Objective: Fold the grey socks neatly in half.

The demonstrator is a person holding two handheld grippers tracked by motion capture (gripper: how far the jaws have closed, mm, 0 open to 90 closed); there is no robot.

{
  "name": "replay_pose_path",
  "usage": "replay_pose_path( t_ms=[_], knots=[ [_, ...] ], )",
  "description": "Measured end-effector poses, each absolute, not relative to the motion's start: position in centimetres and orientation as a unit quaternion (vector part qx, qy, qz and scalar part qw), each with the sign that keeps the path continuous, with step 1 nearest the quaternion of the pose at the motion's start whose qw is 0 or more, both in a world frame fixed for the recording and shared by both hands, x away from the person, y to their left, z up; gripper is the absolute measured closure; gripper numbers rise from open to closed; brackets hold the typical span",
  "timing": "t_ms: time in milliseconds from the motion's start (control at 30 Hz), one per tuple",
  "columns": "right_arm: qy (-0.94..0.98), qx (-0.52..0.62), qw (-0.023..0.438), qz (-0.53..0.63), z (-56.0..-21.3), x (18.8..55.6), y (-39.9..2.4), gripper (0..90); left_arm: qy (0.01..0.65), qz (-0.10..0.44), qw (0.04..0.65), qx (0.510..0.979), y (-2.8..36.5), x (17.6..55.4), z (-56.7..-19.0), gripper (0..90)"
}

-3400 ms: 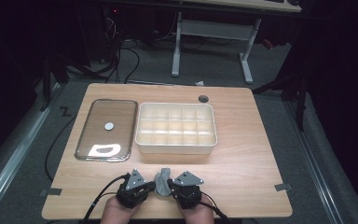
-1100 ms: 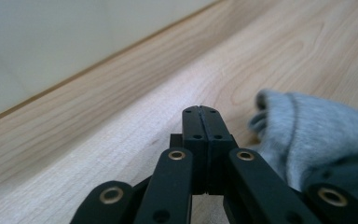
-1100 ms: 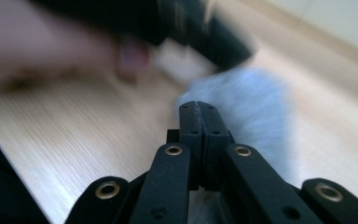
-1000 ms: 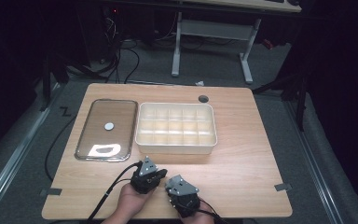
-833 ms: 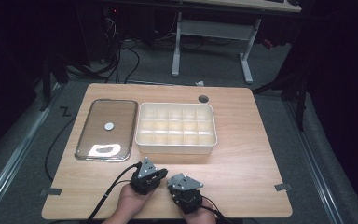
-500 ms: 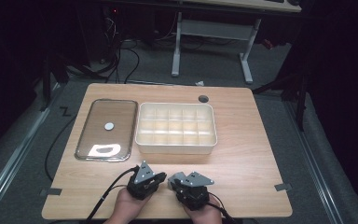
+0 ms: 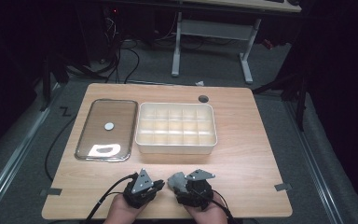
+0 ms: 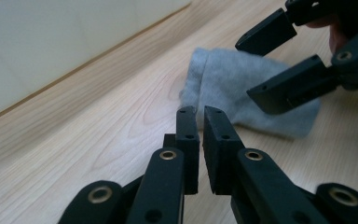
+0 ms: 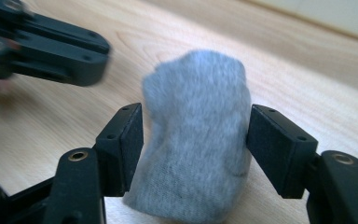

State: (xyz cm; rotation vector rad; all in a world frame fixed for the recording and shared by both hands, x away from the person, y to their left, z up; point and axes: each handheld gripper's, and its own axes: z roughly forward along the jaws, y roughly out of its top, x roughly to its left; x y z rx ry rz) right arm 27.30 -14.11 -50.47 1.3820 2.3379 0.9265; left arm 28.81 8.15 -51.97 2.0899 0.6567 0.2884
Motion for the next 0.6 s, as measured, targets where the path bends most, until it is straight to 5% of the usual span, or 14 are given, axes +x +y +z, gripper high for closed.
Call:
replay_pose_path(
  t_ms=[367, 600],
  knots=[
    [0.86, 0.434, 0.104, 0.247, -50.7, 28.7, -12.3, 62.5, 0.298, 0.118, 0.452, 0.833, 12.5, 28.8, -52.2, 83.9],
    [0.877, 0.407, 0.093, 0.238, -50.5, 29.1, -12.1, 68.4, 0.289, 0.117, 0.447, 0.839, 12.2, 28.7, -52.5, 82.9]
  ],
)
